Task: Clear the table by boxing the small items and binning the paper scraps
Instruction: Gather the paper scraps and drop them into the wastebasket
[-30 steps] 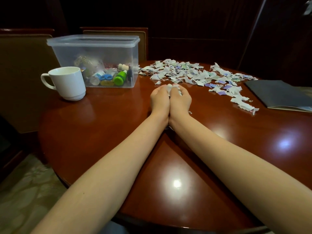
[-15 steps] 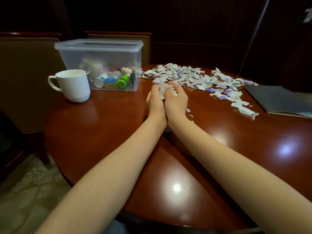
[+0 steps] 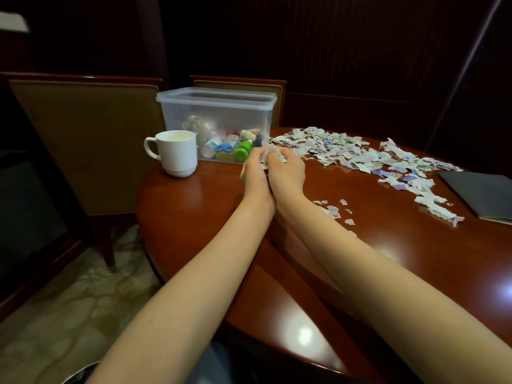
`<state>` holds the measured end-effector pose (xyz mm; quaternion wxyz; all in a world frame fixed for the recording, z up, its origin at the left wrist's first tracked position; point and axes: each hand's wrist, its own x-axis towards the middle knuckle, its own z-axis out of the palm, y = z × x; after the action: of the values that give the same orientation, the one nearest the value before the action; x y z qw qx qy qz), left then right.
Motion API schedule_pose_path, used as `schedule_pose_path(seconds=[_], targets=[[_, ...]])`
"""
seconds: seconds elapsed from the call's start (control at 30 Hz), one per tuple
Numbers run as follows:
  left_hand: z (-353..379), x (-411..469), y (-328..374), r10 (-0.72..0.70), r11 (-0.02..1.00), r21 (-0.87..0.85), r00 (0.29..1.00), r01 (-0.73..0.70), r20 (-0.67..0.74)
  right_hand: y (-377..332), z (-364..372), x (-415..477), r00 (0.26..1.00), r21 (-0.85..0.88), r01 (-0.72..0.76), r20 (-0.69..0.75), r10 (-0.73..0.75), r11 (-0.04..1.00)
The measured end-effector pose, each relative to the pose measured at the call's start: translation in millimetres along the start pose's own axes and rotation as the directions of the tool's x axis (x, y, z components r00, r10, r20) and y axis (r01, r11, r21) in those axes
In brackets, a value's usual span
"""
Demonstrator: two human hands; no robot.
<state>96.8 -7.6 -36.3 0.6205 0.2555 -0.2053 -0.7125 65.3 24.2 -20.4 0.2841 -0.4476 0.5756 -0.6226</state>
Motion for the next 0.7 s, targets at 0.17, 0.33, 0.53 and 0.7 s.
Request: schedule_pose_path(seconds=[0.17,0.33,0.53,0.7], targets=[[-32.0,1.1,38.8,0.104,0.995,0.002,0.994,-0.104,-0.033,-6.5,48.0,-17.1,0.996,0.033,0.004,0.086,-0.007,0.999],[-69.5,-8.2,83.5,0.227,0.968,-0.081,0.967,-0.237,-0.115,-14.3,98.3,-40.9,0.978,0.061,0.029,0.206,-0.041,0.998],[-122.8,-31.6,135.6,0.305,0.95,-0.008,0.93,-0.313,-0.204,-16.7,160.7,-79.9,0.932,0.127,-0.002,0.361,-0.044,0.992],[-166.2,-54.0,167.5,0.31,0.946,0.0,0.908,-0.324,-0.283,-14.1,205.9,-112.4,0.897,0.129,0.008,0.437,-0.064,0.992]])
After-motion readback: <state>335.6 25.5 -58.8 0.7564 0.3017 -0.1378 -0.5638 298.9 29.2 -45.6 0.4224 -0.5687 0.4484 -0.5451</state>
